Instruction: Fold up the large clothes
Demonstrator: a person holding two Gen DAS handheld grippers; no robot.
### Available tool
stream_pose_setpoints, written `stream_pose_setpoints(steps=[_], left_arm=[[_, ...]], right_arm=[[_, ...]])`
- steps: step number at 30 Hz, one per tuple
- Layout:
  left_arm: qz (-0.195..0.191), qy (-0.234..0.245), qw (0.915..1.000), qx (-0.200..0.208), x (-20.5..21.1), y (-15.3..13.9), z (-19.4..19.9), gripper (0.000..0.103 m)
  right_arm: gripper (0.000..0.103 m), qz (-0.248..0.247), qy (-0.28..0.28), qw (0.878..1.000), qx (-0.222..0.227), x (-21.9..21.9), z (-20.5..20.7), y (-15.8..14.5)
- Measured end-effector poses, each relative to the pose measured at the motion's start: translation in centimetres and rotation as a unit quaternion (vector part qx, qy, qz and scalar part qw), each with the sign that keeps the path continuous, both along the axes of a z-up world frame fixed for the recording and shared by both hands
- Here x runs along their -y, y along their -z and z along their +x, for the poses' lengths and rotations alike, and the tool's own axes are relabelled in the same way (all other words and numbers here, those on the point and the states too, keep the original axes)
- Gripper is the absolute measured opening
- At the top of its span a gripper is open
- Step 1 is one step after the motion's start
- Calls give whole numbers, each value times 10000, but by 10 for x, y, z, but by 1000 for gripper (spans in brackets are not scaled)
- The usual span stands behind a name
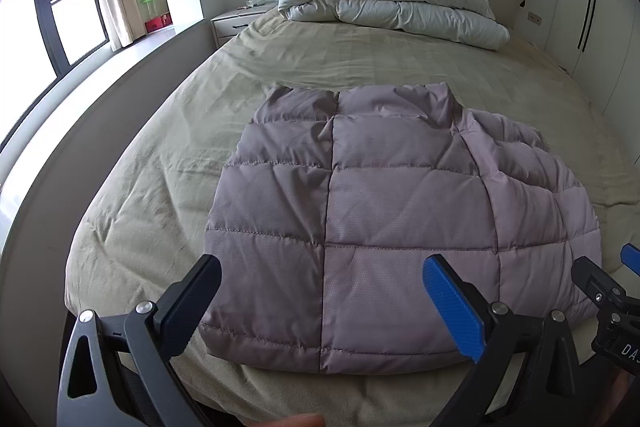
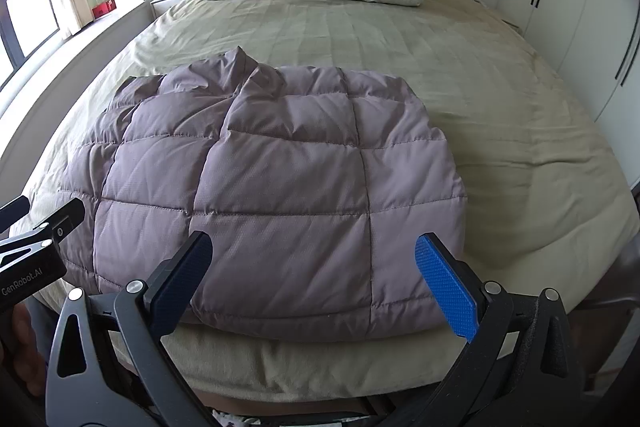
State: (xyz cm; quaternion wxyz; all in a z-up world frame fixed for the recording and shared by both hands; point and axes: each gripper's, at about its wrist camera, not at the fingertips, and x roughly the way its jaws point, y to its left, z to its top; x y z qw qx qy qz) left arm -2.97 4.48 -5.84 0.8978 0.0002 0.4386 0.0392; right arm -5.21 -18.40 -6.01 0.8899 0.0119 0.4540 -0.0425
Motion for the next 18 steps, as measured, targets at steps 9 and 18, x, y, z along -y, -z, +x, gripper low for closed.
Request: stream_pose_setpoints(steps=[9, 18], left_arm=[[18, 1, 10000, -27, -3, 2, 1, 103], [31, 5, 10000, -29, -1, 2, 0, 103]], right_arm=[[103, 43, -8, 10000, -35, -1, 0, 2], [103, 56, -15, 10000, -45, -2, 0, 3]])
